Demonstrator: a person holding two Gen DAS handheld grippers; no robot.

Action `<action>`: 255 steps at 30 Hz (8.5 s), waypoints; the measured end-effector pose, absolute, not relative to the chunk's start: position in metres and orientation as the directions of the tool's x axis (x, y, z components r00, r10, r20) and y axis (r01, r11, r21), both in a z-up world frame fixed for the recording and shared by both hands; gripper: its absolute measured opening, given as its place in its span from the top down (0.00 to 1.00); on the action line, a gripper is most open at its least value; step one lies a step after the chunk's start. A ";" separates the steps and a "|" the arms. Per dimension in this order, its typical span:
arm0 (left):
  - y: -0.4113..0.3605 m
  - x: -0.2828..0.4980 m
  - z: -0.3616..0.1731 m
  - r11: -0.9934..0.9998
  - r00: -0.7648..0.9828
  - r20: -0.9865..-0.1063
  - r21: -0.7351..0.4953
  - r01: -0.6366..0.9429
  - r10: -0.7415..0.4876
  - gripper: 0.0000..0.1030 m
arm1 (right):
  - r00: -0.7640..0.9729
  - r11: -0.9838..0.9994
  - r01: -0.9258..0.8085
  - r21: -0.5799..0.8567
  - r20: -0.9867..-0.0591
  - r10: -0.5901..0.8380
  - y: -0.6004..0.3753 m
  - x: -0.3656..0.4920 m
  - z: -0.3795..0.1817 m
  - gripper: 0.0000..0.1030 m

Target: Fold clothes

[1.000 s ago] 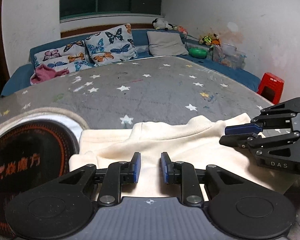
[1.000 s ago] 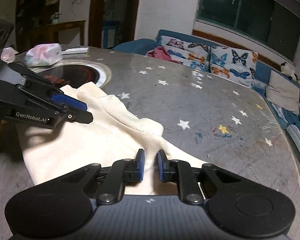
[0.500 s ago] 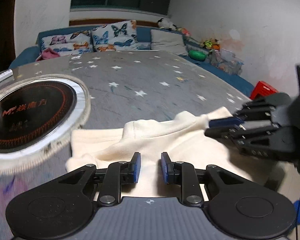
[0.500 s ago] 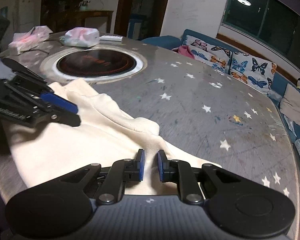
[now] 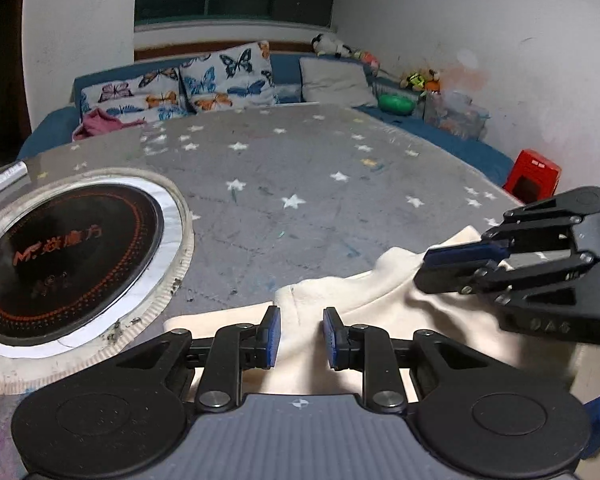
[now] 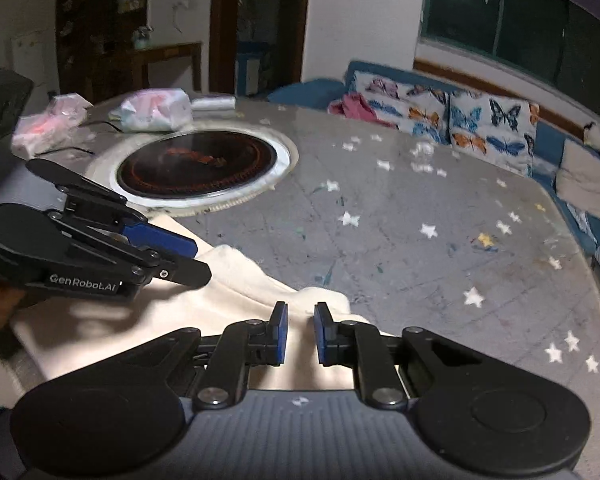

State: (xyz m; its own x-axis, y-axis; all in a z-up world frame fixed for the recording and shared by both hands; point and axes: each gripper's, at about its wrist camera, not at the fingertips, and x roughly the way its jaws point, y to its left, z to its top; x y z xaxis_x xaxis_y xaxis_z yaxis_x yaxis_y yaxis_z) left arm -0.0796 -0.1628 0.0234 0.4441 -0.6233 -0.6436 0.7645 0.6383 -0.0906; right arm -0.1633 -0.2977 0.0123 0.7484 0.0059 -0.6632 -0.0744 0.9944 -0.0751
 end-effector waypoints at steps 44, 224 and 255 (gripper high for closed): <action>-0.096 -0.106 0.042 0.750 0.595 -0.568 -0.061 0.659 -0.568 0.80 | 0.762 1.000 0.005 0.006 -0.648 0.000 -0.322 -0.269 0.007 0.86; -0.034 -0.085 0.043 0.795 0.478 -0.635 -0.473 0.379 -0.606 0.12 | 0.715 0.791 -0.540 -0.287 -0.653 0.251 -0.137 -0.207 0.015 0.85; -0.070 -0.063 -0.004 0.666 0.280 -0.626 -0.743 0.071 -0.728 0.78 | 0.804 0.964 -0.264 -0.017 -0.556 0.211 -0.243 -0.223 0.050 0.69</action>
State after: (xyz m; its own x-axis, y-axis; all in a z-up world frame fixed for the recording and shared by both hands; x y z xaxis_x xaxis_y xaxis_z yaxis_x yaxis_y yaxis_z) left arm -0.0633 -0.0700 -0.0039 0.2803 -0.7280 -0.6257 0.0713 0.6658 -0.7427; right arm -0.2233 -0.2427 0.0505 0.8038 0.2108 -0.5563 -0.2645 0.9642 -0.0167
